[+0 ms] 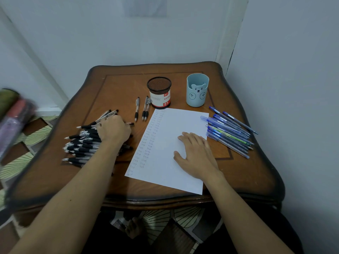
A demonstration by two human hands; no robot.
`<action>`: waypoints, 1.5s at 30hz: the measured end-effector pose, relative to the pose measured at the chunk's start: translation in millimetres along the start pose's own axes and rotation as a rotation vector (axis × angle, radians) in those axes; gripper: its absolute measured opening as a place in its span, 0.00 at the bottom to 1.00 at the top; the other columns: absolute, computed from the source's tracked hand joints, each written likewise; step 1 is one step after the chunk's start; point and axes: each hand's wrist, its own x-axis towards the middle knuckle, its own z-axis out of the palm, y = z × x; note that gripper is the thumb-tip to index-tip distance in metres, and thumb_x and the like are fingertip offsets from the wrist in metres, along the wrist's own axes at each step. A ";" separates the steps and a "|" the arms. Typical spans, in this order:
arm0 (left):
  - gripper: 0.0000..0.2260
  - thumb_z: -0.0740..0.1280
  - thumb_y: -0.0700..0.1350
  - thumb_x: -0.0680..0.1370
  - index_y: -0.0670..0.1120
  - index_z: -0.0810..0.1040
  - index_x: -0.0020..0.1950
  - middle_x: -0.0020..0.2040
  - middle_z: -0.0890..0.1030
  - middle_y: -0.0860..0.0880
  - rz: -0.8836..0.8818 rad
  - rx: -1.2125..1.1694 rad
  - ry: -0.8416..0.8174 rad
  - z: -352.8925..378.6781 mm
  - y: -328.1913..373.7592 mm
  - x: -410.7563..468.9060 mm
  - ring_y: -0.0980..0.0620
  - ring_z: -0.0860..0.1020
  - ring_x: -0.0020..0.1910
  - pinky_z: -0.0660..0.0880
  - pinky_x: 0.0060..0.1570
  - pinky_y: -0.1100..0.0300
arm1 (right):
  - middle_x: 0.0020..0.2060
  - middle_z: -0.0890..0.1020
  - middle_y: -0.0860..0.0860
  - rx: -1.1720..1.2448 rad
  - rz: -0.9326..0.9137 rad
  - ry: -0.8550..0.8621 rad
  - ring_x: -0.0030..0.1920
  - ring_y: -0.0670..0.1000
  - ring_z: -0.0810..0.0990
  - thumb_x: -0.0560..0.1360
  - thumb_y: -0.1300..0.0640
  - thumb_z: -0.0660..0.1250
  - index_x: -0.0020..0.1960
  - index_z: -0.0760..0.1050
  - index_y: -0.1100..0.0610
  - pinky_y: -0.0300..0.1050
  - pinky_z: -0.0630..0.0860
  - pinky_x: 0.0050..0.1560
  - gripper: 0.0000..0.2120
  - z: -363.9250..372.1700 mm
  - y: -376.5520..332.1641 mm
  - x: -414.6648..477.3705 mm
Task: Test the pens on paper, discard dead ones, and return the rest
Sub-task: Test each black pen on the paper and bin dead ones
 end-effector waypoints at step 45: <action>0.14 0.60 0.39 0.85 0.50 0.84 0.52 0.40 0.80 0.47 0.151 -1.350 -0.028 -23.8 16.5 -87.9 0.54 0.74 0.33 0.70 0.31 0.63 | 0.78 0.61 0.46 -0.002 0.006 0.003 0.79 0.48 0.55 0.81 0.40 0.56 0.77 0.62 0.49 0.49 0.46 0.78 0.26 -1.0 -1.2 -1.3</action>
